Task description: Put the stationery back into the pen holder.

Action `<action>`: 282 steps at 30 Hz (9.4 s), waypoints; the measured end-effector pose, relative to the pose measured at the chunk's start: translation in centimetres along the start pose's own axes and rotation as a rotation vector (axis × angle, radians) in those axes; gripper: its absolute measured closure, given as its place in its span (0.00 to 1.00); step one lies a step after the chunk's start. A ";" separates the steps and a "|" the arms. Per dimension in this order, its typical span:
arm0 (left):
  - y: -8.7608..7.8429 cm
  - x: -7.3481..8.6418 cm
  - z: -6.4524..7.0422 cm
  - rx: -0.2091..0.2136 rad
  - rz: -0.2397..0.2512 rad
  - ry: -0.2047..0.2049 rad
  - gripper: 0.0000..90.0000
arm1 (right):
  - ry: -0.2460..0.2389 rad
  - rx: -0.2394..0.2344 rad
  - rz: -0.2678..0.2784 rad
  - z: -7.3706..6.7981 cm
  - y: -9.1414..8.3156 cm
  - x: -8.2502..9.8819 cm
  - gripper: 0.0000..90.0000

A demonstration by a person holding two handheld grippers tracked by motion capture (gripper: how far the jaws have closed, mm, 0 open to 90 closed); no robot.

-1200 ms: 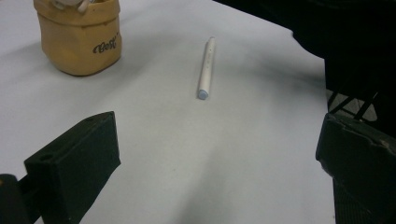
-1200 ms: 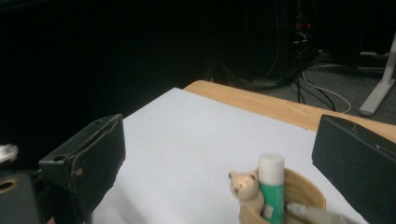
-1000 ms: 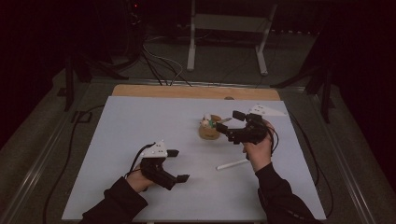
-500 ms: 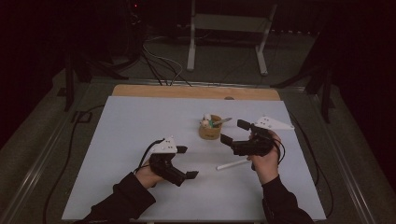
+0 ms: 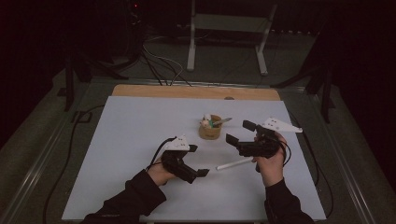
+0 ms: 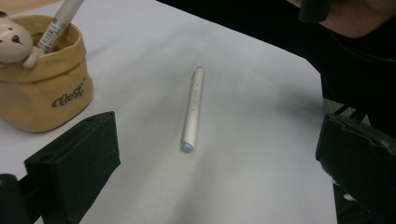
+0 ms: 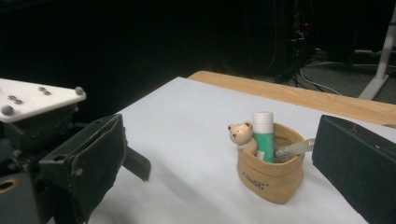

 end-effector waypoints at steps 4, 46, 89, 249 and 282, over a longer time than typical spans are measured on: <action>0.8 -0.1 0.1 0.007 -0.002 -0.006 0.00 | 0.003 0.002 0.008 0.1 -0.2 -0.1 0.03; 7.5 3.3 -0.9 -0.099 -0.214 0.082 0.31 | 0.029 -0.029 0.033 -0.1 -0.5 -0.3 0.03; 11.7 2.6 -1.5 -0.161 -0.314 0.171 0.88 | 0.048 -0.044 0.040 0.0 -0.7 -0.4 0.03; -4.3 2.4 -1.8 -0.056 -0.100 0.038 0.00 | -1.224 0.099 -0.433 -3.7 3.2 8.8 0.87; -6.5 5.3 -2.2 -0.131 -0.009 0.044 0.00 | -0.391 0.099 -0.192 -0.5 2.2 3.9 0.87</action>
Point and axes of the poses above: each handheld gripper's, and its own axes: y roughly forward along the jaws, x roughly out of its underside, z roughly to its right, the point moved 9 cm from there along y, roughly forward along the jaws, and after that the axes turned 8 degrees about -y, right-handed, at the moved point
